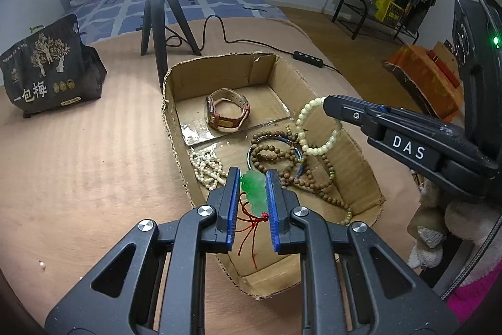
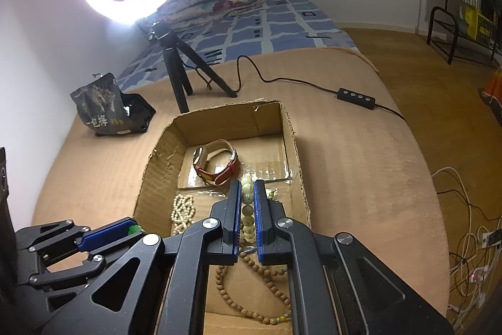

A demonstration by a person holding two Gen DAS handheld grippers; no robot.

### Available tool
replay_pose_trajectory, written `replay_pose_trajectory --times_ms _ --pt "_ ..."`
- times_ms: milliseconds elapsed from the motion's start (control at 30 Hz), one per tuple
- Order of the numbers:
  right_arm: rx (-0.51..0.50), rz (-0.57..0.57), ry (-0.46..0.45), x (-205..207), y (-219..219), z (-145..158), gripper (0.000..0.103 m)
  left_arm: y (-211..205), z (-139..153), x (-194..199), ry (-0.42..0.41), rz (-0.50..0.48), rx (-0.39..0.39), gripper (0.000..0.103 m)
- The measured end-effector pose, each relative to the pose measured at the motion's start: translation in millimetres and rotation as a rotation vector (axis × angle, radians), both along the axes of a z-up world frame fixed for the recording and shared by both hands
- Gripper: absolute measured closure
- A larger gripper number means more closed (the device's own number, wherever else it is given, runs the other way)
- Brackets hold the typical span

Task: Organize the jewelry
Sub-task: 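Carry both items over the cardboard box and open both tools to drop them, then move both open tools back toward the two pearl earrings on the bed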

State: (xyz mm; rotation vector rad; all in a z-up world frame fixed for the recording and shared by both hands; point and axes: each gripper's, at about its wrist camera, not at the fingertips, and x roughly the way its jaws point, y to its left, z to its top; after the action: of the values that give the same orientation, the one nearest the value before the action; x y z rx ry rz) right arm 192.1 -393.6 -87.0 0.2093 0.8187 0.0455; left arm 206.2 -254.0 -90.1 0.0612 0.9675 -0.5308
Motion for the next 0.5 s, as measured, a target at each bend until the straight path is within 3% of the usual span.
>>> replay_pose_trajectory --times_ms 267,333,367,433,500 --pt "-0.019 -0.021 -0.006 -3 -1 4 0.093 3 3 0 -0.012 0.002 0.004 0.087" --pt "-0.024 -0.026 -0.008 -3 0 5 0.069 2 4 -2 -0.009 -0.005 0.004 0.087" --pt "-0.027 -0.03 -0.013 -4 0 7 0.062 2 4 -3 -0.013 -0.005 0.01 0.086" --pt "-0.036 -0.045 -0.029 -5 0 10 0.044 2 5 -5 -0.019 -0.006 0.017 0.064" --pt "-0.043 -0.057 -0.039 -6 0 13 0.037 3 6 -7 -0.032 -0.002 0.012 0.054"
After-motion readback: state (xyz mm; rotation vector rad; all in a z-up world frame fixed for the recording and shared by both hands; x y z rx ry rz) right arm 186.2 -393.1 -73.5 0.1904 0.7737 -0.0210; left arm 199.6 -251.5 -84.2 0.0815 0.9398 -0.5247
